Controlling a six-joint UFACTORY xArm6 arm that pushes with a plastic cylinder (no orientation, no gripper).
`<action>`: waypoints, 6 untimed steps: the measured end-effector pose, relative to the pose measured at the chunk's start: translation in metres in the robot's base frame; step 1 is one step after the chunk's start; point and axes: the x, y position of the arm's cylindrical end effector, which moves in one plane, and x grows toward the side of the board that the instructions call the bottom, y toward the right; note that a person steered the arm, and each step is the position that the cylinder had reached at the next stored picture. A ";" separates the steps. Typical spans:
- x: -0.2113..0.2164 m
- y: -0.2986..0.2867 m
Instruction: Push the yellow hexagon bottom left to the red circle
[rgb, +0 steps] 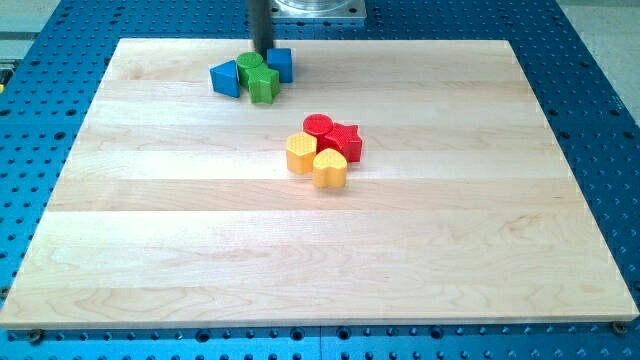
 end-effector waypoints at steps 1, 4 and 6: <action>0.023 0.052; 0.162 0.114; 0.247 0.087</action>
